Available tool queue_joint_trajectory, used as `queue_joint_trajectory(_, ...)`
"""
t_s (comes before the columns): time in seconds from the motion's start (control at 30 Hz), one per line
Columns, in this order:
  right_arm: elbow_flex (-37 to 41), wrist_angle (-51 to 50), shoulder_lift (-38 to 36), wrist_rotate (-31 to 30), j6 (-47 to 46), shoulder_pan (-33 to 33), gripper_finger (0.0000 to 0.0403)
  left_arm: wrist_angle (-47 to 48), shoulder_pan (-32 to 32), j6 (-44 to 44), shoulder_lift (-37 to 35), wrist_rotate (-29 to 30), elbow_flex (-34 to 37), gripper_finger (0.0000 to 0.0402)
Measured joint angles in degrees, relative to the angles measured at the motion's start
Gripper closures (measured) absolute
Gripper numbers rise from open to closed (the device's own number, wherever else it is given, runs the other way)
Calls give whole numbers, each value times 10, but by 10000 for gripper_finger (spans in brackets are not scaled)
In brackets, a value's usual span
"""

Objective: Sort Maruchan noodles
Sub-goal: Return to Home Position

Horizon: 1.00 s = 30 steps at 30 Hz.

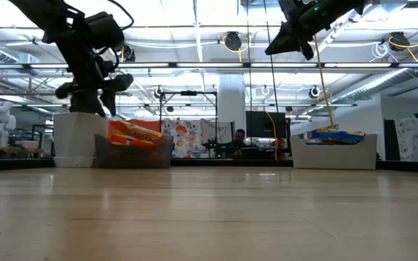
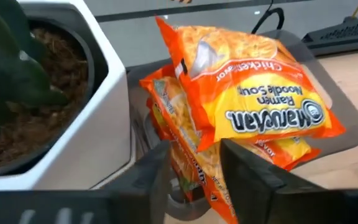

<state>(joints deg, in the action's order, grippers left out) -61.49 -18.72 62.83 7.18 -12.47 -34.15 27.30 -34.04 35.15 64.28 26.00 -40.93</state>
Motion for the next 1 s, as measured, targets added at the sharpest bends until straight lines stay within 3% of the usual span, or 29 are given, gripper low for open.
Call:
queue_joint_trajectory(0.2,0,0,0,6,-1,0,403,-8,0,-24,-28,-4,0,191)
queue_joint_trajectory(0.37,0,0,0,7,1,0,403,-57,9,-123,-57,-47,0,184)
queue_joint_trajectory(0.53,0,0,0,6,1,0,403,-106,25,-216,-100,-114,0,201)
queue_joint_trajectory(0.87,0,21,0,6,-43,11,403,-123,25,-352,-167,-117,0,293)
queue_joint_trajectory(1.0,0,51,0,5,-63,36,403,-125,25,-381,-175,-166,0,322)
